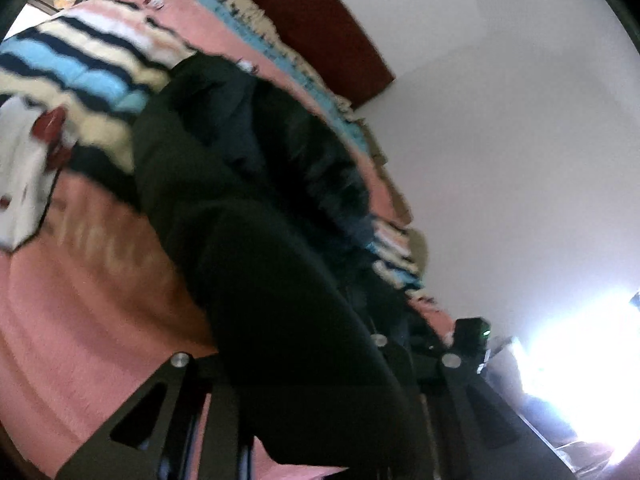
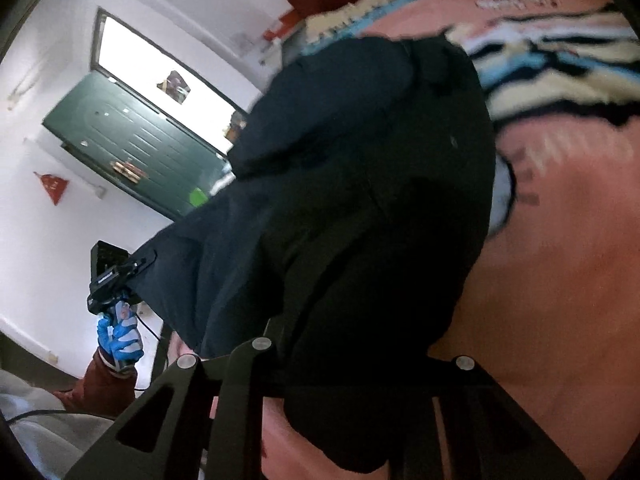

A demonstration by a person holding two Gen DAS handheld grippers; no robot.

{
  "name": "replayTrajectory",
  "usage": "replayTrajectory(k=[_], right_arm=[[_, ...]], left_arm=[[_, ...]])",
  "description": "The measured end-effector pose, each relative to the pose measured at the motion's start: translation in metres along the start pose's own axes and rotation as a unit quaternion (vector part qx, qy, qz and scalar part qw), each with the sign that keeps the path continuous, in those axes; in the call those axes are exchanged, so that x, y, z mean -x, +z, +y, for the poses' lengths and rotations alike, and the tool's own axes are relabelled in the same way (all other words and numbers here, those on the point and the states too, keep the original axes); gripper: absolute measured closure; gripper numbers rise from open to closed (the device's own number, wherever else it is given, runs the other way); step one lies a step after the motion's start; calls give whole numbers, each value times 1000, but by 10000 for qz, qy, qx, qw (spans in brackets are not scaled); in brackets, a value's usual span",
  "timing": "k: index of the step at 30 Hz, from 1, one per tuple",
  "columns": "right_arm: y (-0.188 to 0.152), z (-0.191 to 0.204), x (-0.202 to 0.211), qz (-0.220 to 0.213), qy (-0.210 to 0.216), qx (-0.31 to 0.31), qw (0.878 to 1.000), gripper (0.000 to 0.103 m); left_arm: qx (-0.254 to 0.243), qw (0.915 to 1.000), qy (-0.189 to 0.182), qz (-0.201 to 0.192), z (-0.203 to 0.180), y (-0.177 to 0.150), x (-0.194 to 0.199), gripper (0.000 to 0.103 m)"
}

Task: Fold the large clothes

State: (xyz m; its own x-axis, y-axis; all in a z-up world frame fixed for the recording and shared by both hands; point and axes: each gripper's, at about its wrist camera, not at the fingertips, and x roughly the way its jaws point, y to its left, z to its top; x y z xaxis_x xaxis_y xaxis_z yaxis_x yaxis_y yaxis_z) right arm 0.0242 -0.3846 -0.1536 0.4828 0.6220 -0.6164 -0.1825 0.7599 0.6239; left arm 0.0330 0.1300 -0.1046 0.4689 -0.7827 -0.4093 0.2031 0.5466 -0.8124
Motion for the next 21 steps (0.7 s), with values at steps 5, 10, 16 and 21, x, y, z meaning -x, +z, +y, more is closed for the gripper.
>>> replayTrajectory(k=[5,10,16,21], right_arm=[[42,6,24,-517,419,-102,9977,83],[87,-5,38,-901,835,-415,9916,83],[159,-24,37,-1360,1252,-1146,9761,81],[211,-35,25,-1648,1230,-1567,9660,76]], left_arm=[[342,9972,-626,-241,-8,38,8,87],[562,9929,-956,-430,-17,83,-2,87],[689,9911,-901,-694,-26,154,-24,86],[825,9911,-546,-893,-23,215,-52,85]])
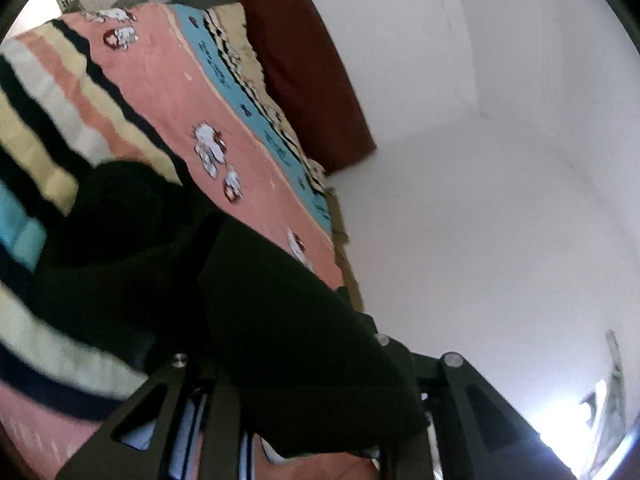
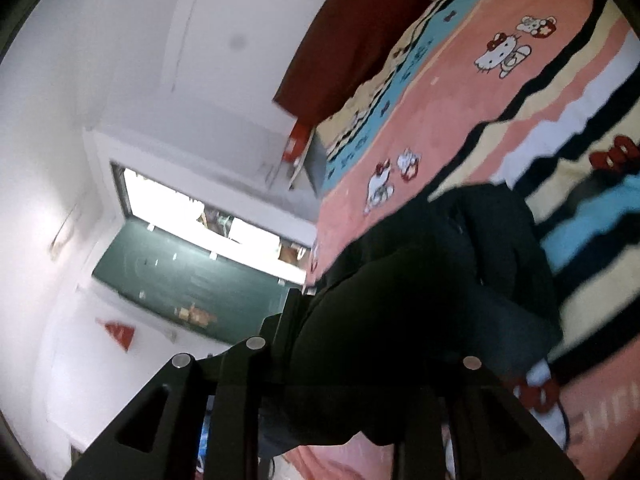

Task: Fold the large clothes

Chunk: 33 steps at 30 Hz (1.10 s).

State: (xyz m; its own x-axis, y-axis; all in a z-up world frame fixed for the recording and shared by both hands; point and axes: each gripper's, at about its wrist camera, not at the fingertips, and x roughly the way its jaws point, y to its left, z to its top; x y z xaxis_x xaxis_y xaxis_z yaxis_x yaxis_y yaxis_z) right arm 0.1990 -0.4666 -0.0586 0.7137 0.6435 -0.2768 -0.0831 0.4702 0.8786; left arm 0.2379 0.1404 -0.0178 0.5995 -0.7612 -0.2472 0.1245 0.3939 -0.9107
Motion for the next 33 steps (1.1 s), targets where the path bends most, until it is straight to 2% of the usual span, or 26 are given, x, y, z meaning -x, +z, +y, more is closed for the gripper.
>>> replayTrajectory(k=[4,7,11,14,16,21,23,25,27,29,33], right_arm=[[37,-9,-38,-197,-285,-150,9993,74],[59,-24,-75,-251,-704,-216,9970,74],[79,-56,-131,-90,-1272,-374,9911,74],[87,-83,-165,20,-1542,-565,9864,74],[89,-95,-181,60,-1587,-585,9856,74],[98,-104,-199,63,-1668,-502,9847,74],[98,-104,-199,67,-1690,-533,9842,70],[98,-103,-195,29,-1628,-598,9848,68],[98,-102,-191,-34,-1504,-647,9865,56],[99,-100,-184,-115,-1379,-718,9878,48],[106,-88,-170,-277,-1324,-696,9884,33]], left_arm=[[75,9993,362,-58,12,41,-46,82],[35,9967,808,-23,29,66,-85,82],[303,9882,1490,197,83,90,-144,79],[461,9850,1628,332,116,97,-174,79],[422,9855,1615,312,131,99,-186,79],[374,9858,1600,357,140,107,-198,78],[412,9872,1502,333,136,106,-196,75],[596,9907,1203,238,135,107,-187,70],[826,9926,884,99,131,109,-176,62],[935,9933,678,-8,124,114,-168,51],[1222,9919,190,-299,110,128,-147,48]])
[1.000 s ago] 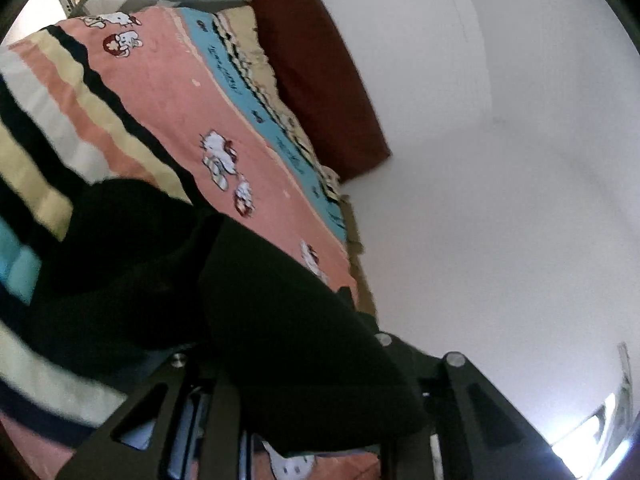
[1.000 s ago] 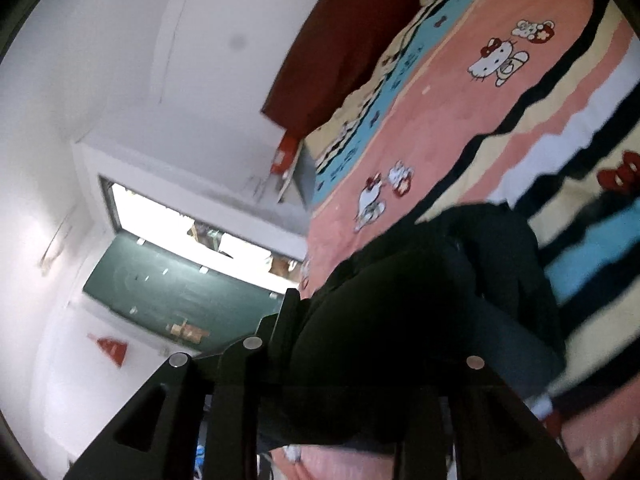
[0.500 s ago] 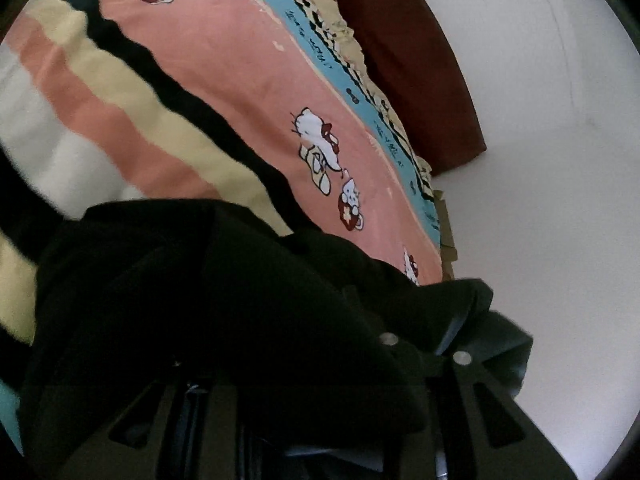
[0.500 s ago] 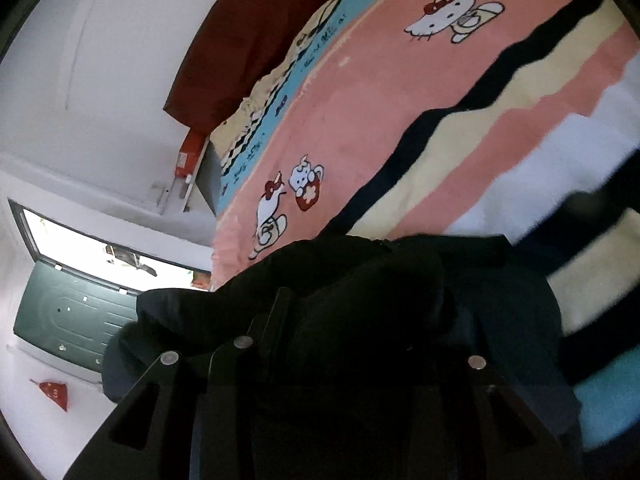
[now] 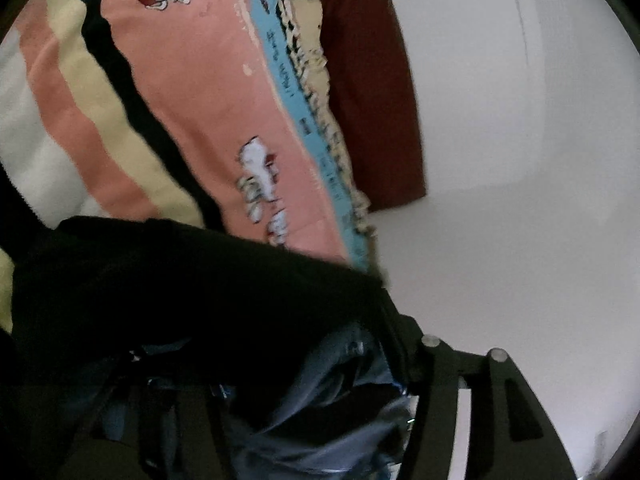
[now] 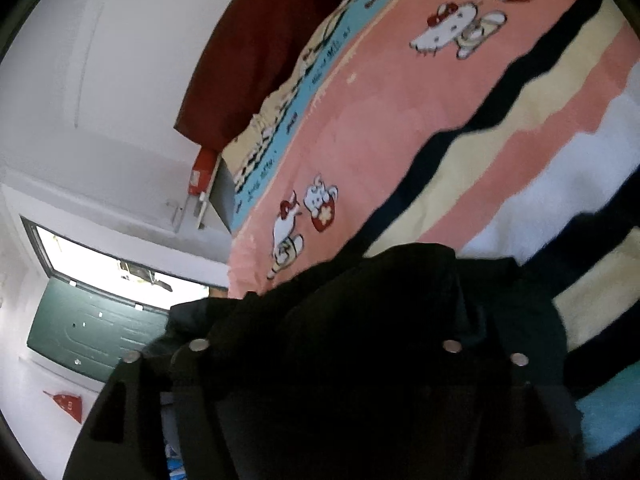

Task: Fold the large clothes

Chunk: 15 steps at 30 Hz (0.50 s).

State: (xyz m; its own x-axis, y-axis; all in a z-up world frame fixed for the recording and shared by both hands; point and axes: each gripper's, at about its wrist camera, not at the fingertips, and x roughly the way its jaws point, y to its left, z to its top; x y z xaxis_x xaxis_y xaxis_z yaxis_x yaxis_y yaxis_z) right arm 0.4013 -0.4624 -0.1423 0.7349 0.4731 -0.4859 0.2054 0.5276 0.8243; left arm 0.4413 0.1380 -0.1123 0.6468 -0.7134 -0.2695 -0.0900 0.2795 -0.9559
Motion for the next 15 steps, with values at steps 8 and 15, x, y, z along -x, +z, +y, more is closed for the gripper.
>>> replayTrajectory(k=[8,15], right_arm=[[6,32,56,-385,-131,454,9981,25],[-14,78,93,-380,-457,1283,9899,25]], left_arm=[[-258,9986,227,-392,-42,1,57,47],[-1445,9775,1499,-333,-95,-30,84,47]])
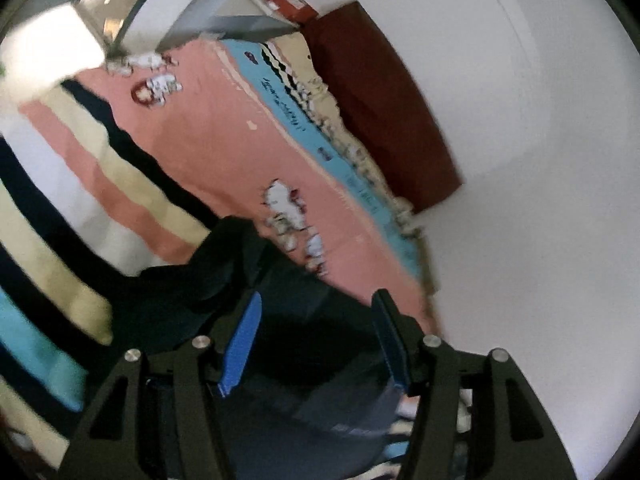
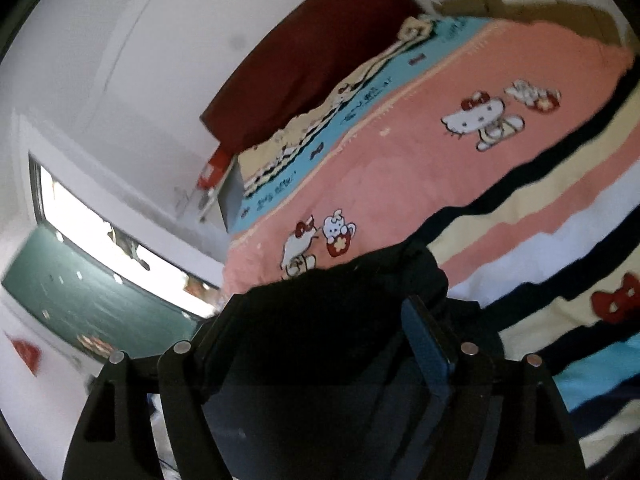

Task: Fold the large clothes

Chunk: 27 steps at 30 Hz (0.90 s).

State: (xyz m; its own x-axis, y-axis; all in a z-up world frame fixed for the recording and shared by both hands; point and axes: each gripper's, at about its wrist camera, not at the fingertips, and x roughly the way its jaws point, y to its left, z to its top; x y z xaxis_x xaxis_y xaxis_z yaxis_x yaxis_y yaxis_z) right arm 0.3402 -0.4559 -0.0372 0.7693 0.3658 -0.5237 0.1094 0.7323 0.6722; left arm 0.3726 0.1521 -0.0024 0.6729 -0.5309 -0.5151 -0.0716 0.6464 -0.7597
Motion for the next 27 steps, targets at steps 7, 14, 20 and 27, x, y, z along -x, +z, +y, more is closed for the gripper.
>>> replayTrajectory(k=[7,14,20,27], right_arm=[[-29,49,-13,349,-513,1107,9919,25],[-50,92,-59,682,-844,2187,9697,25],[-49,92,-112,877,-1106,2574,9559,24],[-33,43,-171,1241,-1546,2469,9485,10]], left_arm=[[-927,9930,605,410,-33,-40,-31,47],[-1870,9756,886,727,-70,-77,-100,47],[-2481,9527,1607,700,-75,-88,-167,47],[-2612,9335,2336,758,-55,-72,-244,45]])
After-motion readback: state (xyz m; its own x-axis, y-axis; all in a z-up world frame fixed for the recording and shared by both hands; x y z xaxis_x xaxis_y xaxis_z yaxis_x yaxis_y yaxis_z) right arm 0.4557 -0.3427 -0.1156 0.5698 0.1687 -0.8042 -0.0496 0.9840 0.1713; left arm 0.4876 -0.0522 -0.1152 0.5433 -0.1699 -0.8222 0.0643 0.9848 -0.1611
